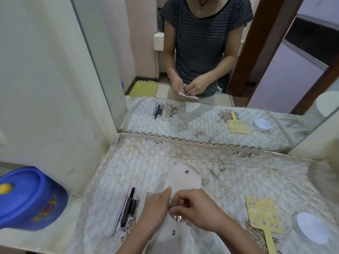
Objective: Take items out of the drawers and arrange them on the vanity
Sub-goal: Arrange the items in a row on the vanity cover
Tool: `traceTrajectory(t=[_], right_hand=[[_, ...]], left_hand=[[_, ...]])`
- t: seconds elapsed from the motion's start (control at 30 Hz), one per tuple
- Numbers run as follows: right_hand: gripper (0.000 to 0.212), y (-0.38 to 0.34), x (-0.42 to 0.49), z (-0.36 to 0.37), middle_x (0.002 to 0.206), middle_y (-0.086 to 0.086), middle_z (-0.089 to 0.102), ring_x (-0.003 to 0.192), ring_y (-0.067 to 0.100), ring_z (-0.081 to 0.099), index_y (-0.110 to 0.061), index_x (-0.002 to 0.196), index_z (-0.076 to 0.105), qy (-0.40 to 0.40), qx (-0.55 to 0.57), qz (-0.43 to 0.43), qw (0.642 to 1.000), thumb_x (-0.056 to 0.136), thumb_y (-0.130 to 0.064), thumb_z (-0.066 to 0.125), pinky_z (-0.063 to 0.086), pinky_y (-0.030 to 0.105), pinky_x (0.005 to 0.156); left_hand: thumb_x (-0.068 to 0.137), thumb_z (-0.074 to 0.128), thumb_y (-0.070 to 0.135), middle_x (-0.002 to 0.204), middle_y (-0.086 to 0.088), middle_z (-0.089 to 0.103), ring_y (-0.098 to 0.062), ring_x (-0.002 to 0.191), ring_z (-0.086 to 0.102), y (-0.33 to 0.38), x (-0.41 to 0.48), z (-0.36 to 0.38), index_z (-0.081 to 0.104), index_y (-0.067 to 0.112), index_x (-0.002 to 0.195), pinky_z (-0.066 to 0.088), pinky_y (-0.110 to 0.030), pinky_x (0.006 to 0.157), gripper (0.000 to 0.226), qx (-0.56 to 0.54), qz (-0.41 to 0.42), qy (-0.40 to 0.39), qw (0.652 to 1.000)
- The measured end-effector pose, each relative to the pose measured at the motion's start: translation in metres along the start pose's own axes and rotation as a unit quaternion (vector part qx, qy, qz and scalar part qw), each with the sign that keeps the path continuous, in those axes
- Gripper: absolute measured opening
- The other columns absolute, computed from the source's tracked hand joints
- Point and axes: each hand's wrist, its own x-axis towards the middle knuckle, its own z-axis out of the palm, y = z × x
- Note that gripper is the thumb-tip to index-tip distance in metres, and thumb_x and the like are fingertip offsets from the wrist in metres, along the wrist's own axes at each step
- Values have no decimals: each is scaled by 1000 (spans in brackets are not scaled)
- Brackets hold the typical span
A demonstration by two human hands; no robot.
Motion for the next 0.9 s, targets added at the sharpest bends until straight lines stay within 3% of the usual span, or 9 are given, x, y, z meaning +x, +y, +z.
traceTrajectory(t=[0.13,0.2,0.33,0.43,0.5,0.67,0.73,0.8,0.9], right_hand=[[13,8,10,-17,53,-7,56,49,9,52,-19,71,64,12,129,32,991,80,-11,69,44,20,51],[10,9,14,-32,60,-2,57,51,9,54,-11,75,64,38,196,53,978,83,-6,65,48,19,50],[9,7,18,-45,65,6,60,49,9,59,-8,76,59,105,362,116,919,83,-4,63,56,24,50],[6,9,16,-32,69,8,67,54,14,65,-9,79,61,95,438,145,882,80,-5,66,59,27,55],[9,9,15,-19,77,10,70,61,16,68,-7,86,64,82,450,154,876,78,-5,68,58,26,57],[10,8,20,-4,73,10,71,61,17,70,-3,88,63,81,457,155,872,79,-1,66,56,25,53],[7,7,25,-12,67,6,72,60,16,71,-3,86,63,100,454,143,874,80,-1,65,55,22,50],[5,9,30,-29,62,4,73,57,14,71,-2,87,62,150,465,127,863,82,-1,62,54,20,47],[8,15,34,-61,56,-2,72,52,8,68,-10,79,59,231,465,111,847,84,-4,60,53,22,51]], left_hand=[[95,32,43,63,1,52,-13,63,49,-6,-2,-2,47,19,53,36,-26,66,50,-8,-12,-12,1000],[95,31,42,57,7,61,-7,63,57,-6,-5,-4,60,24,45,40,-18,65,60,-10,-13,-11,1000],[98,29,36,44,21,61,13,51,56,-3,-11,-5,68,28,55,35,-16,64,59,-9,-9,-5,1000],[98,31,37,44,20,61,4,59,58,-5,-9,-7,67,29,46,37,-20,66,64,-12,-21,5,1000],[97,31,38,50,14,65,-4,64,60,-8,-8,-8,66,28,41,39,-22,67,67,-18,-23,6,1000],[95,28,46,83,-7,72,-14,77,62,-15,-6,-2,67,9,73,42,-26,75,58,-18,-23,-14,999],[92,23,55,88,-3,74,-12,84,65,-17,-7,-4,70,16,76,42,-20,75,63,-17,-27,-8,999],[82,19,69,78,2,65,-10,76,60,-22,-9,-8,58,22,71,38,-20,70,62,-25,-39,7,999],[90,30,53,71,14,52,-1,71,51,-33,-17,-20,47,30,68,34,-11,61,37,-100,-61,34,993]])
